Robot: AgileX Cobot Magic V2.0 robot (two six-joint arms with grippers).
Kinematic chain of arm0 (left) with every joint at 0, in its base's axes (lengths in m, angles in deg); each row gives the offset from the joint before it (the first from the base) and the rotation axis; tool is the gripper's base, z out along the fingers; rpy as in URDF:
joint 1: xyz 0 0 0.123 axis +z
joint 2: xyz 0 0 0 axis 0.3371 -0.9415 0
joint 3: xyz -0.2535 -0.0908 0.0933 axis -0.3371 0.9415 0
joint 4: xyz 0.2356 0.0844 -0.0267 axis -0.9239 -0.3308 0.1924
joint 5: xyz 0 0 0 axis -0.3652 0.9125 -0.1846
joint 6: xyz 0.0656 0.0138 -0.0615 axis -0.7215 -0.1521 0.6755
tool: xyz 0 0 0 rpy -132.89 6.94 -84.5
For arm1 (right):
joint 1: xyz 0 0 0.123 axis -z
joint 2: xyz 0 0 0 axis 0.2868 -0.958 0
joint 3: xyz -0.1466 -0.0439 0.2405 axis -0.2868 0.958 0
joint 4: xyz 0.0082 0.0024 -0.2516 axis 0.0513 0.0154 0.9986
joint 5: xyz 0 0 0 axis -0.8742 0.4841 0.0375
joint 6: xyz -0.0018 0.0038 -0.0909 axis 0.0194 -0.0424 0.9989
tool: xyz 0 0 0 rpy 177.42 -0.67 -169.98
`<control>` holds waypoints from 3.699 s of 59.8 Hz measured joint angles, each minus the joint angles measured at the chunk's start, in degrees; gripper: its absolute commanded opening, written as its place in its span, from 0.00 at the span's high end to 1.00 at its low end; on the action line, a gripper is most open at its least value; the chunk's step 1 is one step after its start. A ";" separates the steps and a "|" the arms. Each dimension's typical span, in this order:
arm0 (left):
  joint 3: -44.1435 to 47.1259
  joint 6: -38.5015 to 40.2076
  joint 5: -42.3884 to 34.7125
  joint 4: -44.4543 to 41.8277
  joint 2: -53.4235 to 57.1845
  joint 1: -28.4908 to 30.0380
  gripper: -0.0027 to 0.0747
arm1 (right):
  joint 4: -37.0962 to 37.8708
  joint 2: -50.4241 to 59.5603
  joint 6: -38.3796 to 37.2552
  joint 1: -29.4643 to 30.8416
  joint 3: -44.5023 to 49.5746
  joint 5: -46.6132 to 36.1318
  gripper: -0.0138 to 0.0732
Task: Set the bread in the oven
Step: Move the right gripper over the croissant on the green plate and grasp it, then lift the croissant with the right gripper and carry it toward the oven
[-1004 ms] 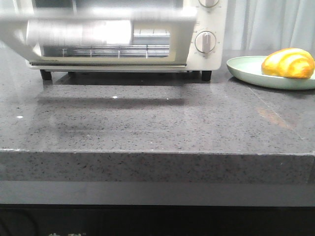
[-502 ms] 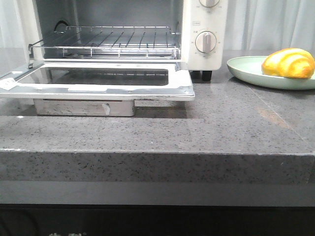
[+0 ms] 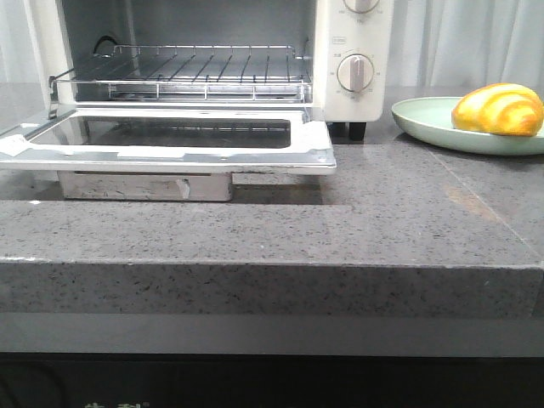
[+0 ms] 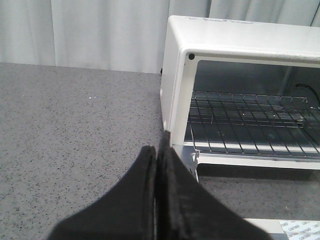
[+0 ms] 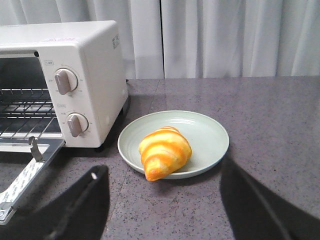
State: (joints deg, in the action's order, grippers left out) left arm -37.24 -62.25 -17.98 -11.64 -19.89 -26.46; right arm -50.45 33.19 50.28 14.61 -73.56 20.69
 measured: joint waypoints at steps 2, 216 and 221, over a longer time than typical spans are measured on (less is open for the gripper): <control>0.10 0.00 0.00 0.11 0.11 0.00 0.99 | -0.26 -0.52 0.00 0.00 0.00 -0.27 0.18; 0.22 0.13 0.65 -1.16 0.25 0.00 0.99 | -44.89 -69.59 3.30 -33.82 -39.31 -11.47 0.73; 0.22 0.13 0.65 -1.16 0.25 0.00 0.99 | -44.99 -73.55 3.30 -33.82 -42.97 -13.38 0.73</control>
State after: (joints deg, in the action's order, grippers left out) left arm -37.02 -62.13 -17.32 -12.80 -19.64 -26.46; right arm -95.44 -40.35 53.58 -19.21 -116.53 7.31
